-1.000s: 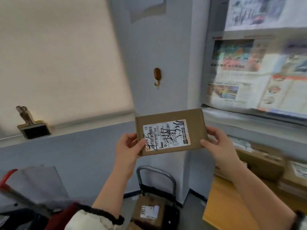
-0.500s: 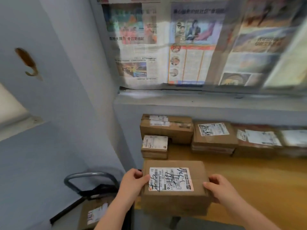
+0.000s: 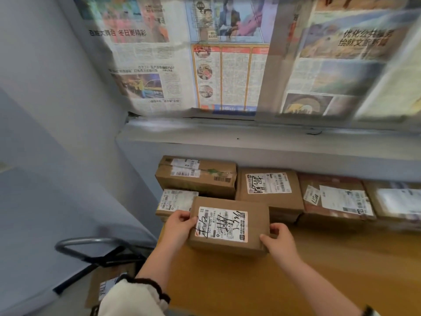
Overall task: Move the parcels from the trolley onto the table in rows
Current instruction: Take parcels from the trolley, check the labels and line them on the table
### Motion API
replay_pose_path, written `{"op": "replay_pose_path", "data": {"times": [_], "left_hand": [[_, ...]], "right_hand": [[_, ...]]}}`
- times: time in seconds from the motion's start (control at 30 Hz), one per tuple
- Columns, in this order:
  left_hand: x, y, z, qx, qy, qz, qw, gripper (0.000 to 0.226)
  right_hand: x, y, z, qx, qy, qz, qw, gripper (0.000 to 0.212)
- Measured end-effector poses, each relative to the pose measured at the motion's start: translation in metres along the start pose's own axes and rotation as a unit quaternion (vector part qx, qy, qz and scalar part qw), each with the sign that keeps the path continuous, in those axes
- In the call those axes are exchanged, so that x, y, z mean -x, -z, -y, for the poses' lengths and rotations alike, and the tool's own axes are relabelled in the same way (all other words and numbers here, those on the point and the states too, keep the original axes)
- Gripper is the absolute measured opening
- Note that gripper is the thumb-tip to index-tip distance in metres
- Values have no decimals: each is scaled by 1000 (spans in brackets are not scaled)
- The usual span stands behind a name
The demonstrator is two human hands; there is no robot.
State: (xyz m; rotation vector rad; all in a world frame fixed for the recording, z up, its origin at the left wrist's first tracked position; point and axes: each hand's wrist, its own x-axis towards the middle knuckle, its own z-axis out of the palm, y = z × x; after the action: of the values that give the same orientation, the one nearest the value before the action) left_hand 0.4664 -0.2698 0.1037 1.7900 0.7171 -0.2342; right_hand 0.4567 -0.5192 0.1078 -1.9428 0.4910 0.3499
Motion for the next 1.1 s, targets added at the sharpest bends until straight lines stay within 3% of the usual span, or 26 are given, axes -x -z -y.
{"op": "replay_pose_path", "data": {"times": [0.47,0.73,0.87,0.93,1.0,1.1], "left_hand": [[-25,-3,3,-32,3,-6,999,11],[-18,-2,4,10,-5,0,1000,13],[-8,4,3,47,-6,-21,999,24],[0,15,5,80,-8,-54,995,28],[10,34,11,88,-25,-88,992,26],[30,69,29,95,-34,-126,987,22]], "right_hand": [[-16,-15,-1,-6,-13,-35,999,39],[-15,-10,-3,-6,2,-12,1000,42],[-9,-3,3,-45,7,-20,999,51],[0,1,12,-39,46,-67,996,48],[11,0,24,13,149,-104,983,43],[32,-21,49,149,369,-81,914,40]]}}
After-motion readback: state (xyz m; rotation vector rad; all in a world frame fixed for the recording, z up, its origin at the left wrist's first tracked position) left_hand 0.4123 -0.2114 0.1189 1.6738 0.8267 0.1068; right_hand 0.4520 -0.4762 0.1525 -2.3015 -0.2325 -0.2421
